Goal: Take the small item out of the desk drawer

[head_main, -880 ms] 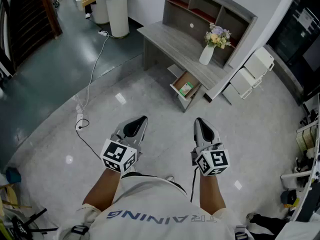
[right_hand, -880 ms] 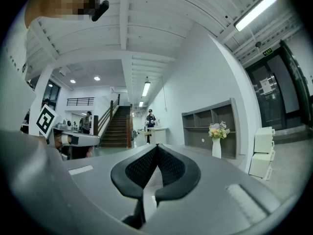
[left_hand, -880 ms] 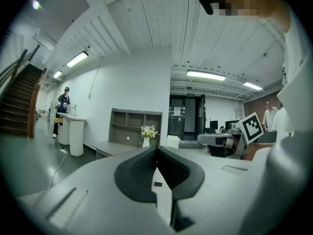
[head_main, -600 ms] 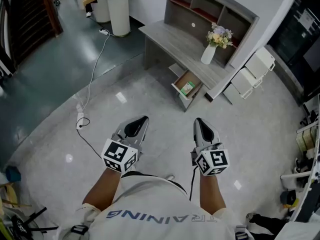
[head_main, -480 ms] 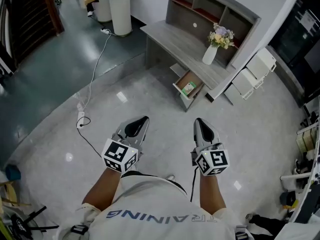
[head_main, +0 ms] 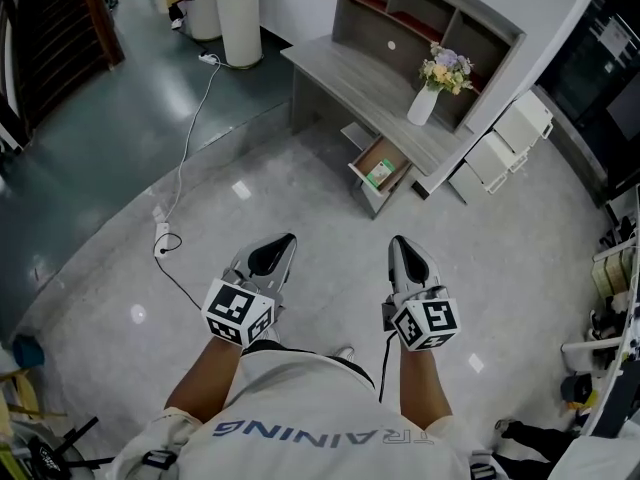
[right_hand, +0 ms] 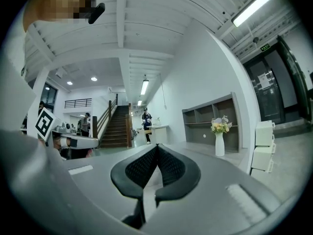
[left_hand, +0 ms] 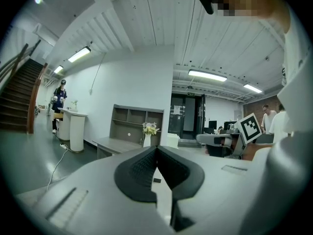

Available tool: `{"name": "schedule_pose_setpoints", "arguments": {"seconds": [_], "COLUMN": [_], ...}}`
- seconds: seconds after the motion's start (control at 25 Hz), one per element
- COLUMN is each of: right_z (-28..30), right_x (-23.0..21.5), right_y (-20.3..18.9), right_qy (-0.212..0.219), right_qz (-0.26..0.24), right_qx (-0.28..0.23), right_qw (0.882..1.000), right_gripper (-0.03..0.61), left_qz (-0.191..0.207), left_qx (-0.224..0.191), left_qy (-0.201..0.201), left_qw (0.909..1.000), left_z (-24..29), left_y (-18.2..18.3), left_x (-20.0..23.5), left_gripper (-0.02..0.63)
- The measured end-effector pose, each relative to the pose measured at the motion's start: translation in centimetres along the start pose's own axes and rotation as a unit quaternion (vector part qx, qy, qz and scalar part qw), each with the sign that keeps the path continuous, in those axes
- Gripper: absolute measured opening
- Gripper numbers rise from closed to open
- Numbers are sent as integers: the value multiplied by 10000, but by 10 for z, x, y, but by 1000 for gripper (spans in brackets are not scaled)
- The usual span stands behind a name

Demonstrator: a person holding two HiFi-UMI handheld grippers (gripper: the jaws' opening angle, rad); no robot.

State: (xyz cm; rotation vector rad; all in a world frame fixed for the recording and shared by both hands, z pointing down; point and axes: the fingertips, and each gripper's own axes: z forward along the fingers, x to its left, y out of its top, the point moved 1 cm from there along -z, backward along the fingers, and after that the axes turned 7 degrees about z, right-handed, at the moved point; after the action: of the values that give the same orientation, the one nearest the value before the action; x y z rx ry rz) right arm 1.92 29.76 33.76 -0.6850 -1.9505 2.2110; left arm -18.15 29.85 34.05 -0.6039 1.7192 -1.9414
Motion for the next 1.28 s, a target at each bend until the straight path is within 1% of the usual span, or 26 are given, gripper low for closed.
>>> {"name": "schedule_pose_setpoints", "arguments": {"seconds": [0.16, 0.32, 0.52, 0.64, 0.76, 0.88, 1.0, 1.12, 1.28], "right_z": [2, 7, 24, 31, 44, 64, 91, 121, 153], "right_x": [2, 15, 40, 46, 43, 37, 31, 23, 1], "right_y": [-4, -9, -26, -33, -30, -33, -38, -33, -24], "right_qy": [-302, -607, -765, -802, -825, -778, -677, -548, -477], "right_qz": [-25, -31, 10, -32, -67, -105, -102, -103, -128], "right_qx": [19, -39, 62, 194, 265, 355, 394, 395, 400], "right_qw": [9995, 9981, 9971, 9966, 9962, 9963, 9969, 9977, 9980], "right_gripper": [15, 15, 15, 15, 15, 15, 15, 15, 15], "left_qz": [-42, -28, -118, -236, -322, -363, -369, -454, -324], "left_qx": [-48, -108, -38, -19, -32, -61, -1, 57, 101], "left_qy": [-206, -454, -574, -594, -571, -529, -414, -287, -304], "left_qw": [9998, 9989, 9983, 9980, 9978, 9979, 9985, 9985, 9990], "left_z": [2, -1, -6, -7, 2, 14, 25, 43, 83], "left_y": [-2, -6, -16, -24, -26, -28, -36, -35, -26], "left_x": [14, 35, 70, 83, 96, 108, 127, 146, 160], "left_gripper": [-2, -2, -2, -2, -2, -2, -2, -2, -2]}}
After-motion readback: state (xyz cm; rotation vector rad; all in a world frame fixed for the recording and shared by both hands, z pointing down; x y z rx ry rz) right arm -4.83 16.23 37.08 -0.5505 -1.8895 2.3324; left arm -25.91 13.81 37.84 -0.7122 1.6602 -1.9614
